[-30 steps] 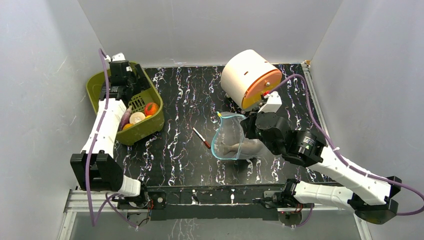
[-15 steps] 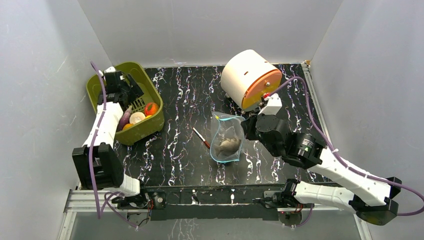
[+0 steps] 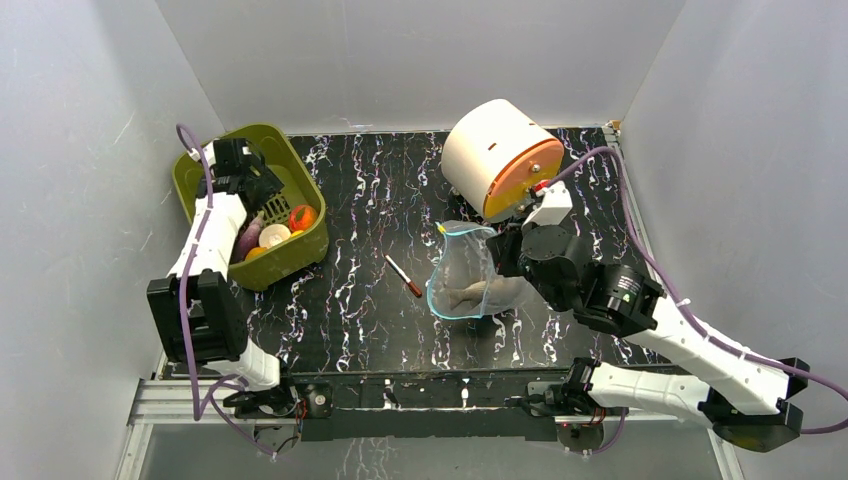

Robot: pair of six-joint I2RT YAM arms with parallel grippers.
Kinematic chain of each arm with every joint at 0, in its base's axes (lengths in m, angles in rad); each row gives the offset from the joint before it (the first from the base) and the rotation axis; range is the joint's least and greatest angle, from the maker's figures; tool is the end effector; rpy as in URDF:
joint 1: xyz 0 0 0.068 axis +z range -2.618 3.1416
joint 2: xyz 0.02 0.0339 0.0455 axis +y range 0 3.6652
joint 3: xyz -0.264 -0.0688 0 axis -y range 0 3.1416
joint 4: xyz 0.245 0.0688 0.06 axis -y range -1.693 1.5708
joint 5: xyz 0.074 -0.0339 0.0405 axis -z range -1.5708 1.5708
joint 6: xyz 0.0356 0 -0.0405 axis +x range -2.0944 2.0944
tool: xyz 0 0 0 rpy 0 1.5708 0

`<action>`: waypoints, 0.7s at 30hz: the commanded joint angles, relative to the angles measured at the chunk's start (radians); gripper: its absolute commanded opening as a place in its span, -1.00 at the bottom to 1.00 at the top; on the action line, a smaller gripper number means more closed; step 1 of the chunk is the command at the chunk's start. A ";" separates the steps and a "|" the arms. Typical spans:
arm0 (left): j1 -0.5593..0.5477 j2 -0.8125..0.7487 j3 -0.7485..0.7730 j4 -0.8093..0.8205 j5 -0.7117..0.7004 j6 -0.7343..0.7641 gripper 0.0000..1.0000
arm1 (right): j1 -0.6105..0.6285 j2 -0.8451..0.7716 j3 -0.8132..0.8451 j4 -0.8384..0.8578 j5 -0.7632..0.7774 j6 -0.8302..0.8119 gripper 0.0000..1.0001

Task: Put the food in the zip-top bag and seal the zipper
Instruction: Pick up the fake vegetable from the bin.

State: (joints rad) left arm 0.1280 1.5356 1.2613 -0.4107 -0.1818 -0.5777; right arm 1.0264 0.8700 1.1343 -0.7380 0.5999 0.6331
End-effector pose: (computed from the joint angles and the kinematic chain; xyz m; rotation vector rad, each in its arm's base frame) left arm 0.3436 0.0507 0.2998 -0.8652 2.0691 -0.0379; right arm 0.1014 0.1287 0.3900 -0.0196 1.9870 0.4726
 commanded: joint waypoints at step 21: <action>0.029 0.262 0.095 0.012 -0.250 0.275 0.41 | -0.001 0.130 0.202 -0.117 0.026 0.010 -1.00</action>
State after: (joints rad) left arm 0.1497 1.8114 1.3659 -0.4313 -0.3607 -0.4129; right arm 1.0264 1.0023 1.2705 -0.8715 0.5999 0.6590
